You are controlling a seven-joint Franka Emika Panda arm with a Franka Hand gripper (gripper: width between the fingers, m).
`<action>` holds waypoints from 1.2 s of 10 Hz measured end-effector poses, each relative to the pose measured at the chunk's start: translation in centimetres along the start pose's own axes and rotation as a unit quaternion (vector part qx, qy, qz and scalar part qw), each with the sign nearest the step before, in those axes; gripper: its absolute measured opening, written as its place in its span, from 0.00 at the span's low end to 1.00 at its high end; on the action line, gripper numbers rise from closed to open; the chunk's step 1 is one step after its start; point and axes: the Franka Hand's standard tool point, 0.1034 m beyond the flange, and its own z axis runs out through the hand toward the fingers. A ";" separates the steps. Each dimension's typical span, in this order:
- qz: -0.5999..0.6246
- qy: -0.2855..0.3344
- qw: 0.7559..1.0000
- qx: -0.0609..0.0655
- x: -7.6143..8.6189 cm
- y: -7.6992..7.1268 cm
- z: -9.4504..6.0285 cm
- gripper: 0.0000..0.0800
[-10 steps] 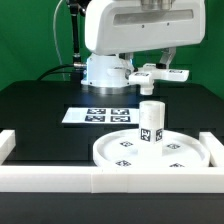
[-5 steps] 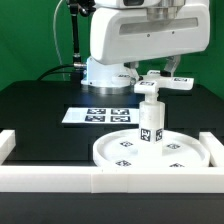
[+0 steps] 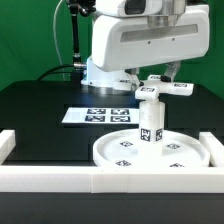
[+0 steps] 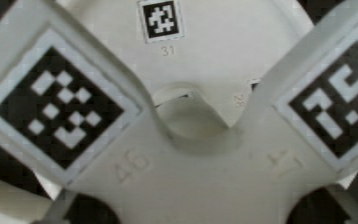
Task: Assemble round table
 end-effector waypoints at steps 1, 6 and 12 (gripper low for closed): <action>-0.001 0.000 1.000 0.000 0.1 -0.2 0.3 0.56; -0.001 -0.001 1.000 0.000 -0.1 -0.1 1.3 0.56; -0.002 0.005 1.000 -0.003 0.2 0.1 1.4 0.56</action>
Offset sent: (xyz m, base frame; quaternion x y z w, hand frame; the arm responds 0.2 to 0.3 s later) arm -0.0051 -0.0009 -0.0066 -0.0041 0.0059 -0.0001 1.0000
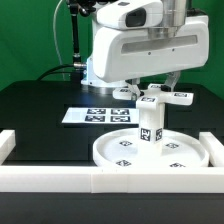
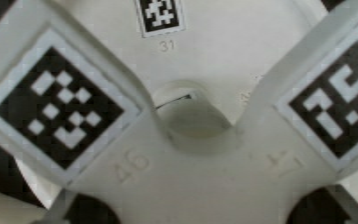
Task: Assemble round table
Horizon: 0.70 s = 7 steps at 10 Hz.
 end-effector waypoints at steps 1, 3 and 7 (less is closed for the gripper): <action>0.000 0.000 1.000 0.000 0.0 0.0 0.0 0.56; 0.000 0.000 1.000 0.000 0.0 0.0 0.0 0.56; 0.049 0.001 0.999 0.001 0.1 -0.1 0.0 0.56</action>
Offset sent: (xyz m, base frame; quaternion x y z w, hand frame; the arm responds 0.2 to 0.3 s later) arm 0.0000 0.0000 0.0000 0.0000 0.0000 0.0000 1.0000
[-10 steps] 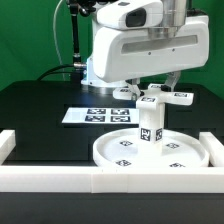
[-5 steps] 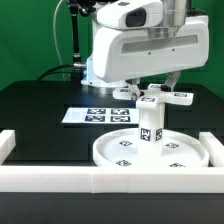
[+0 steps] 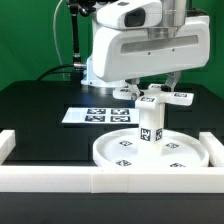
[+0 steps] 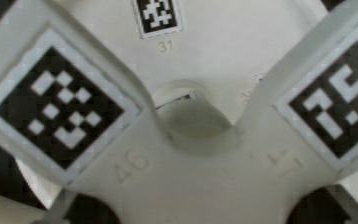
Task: Assemble round table
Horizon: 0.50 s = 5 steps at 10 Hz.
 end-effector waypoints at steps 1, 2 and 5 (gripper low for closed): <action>0.059 0.002 0.998 -0.001 0.1 0.0 0.0 0.56; 0.107 0.002 0.994 0.000 0.1 0.0 0.0 0.56; 0.256 0.014 0.967 0.004 0.2 0.0 0.0 0.56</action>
Offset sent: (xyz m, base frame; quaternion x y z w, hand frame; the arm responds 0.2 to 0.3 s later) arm -0.0091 -0.0002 -0.0060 0.0007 0.0097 0.2154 0.9765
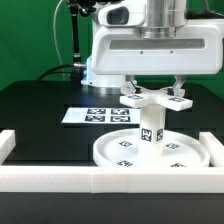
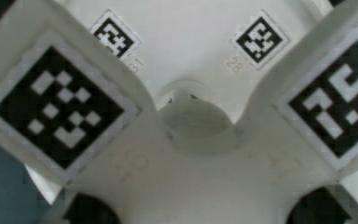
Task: Assemble round table
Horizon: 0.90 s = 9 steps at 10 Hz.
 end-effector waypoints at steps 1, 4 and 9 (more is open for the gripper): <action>0.061 0.005 0.998 0.003 -0.1 0.0 0.0 0.56; 0.226 0.018 0.974 0.015 0.0 0.0 0.1 0.56; 0.453 0.021 0.890 0.044 0.0 0.0 0.1 0.56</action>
Offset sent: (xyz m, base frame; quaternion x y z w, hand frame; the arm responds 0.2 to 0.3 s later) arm -0.0152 0.0052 -0.0084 0.0076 0.0101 0.3008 0.9536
